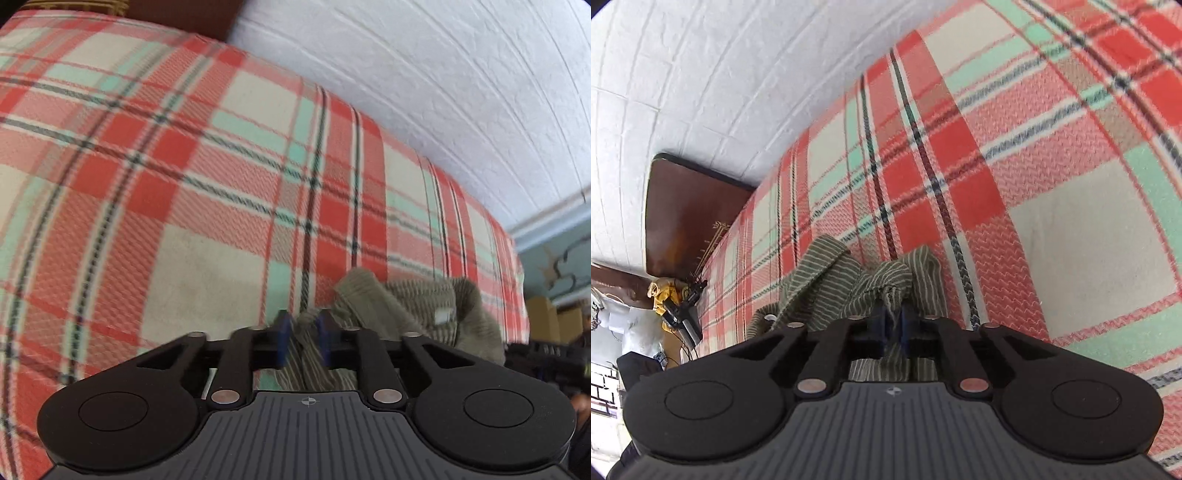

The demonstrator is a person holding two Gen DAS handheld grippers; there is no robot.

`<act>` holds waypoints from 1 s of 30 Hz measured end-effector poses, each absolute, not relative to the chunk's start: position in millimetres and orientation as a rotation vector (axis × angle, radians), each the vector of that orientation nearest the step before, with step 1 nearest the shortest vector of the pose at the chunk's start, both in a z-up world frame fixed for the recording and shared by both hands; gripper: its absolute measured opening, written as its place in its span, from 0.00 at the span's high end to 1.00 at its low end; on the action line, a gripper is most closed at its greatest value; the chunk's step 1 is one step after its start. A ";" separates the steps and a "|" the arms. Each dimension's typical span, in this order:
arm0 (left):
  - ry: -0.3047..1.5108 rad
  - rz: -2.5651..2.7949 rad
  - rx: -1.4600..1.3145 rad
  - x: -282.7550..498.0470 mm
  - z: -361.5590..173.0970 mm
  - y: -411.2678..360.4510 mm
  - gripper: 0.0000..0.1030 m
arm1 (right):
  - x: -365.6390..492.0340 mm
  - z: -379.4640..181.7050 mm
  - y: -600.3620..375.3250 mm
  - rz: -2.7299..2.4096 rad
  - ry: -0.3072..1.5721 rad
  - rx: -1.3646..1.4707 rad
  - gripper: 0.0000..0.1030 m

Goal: Fold clothes

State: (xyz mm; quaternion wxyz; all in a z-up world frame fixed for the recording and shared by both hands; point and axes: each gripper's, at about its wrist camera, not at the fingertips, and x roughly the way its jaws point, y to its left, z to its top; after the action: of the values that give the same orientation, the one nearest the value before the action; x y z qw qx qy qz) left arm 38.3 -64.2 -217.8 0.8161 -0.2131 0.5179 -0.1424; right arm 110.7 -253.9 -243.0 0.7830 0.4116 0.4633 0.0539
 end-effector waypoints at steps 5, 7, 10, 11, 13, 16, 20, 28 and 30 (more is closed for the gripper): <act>1.028 -0.303 -0.491 20.1 -182.9 -43.6 0.62 | 87.8 -216.1 -260.1 0.143 0.946 0.867 0.69; 1.025 -0.327 -0.481 8.5 -176.8 -45.6 0.57 | 77.2 -210.2 -257.9 0.170 0.941 0.864 0.69; 1.058 -0.364 -0.438 -3.6 -181.4 -61.4 0.54 | 67.9 -208.8 -249.1 0.192 0.958 0.837 0.65; 1.069 -0.378 -0.427 -6.7 -185.6 -67.3 0.53 | 66.9 -210.1 -245.9 0.193 0.965 0.834 0.65; 1.088 -0.392 -0.419 -9.2 -192.0 -78.5 0.53 | 64.7 -212.6 -239.9 0.196 0.976 0.831 0.65; 1.090 -0.400 -0.428 -10.0 -197.0 -87.9 0.52 | 62.4 -215.1 -234.9 0.197 0.978 0.833 0.65; 1.102 -0.385 -0.448 -8.0 -203.8 -87.8 0.95 | 60.6 -220.7 -236.1 0.230 0.986 0.879 0.84; 1.103 -0.286 -0.437 -27.2 -211.6 -68.5 0.62 | 44.2 -229.6 -244.1 0.213 0.973 0.948 0.77; 1.083 -0.283 -0.441 -36.2 -199.8 -64.0 0.54 | 36.8 -221.2 -243.9 0.227 0.957 0.935 0.56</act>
State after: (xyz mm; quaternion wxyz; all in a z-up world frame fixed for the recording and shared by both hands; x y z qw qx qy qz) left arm -36.2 -64.0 -199.8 0.8244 -0.2075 0.5094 -0.1333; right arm 36.8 -243.9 -221.2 0.7786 0.4323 0.4426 0.1048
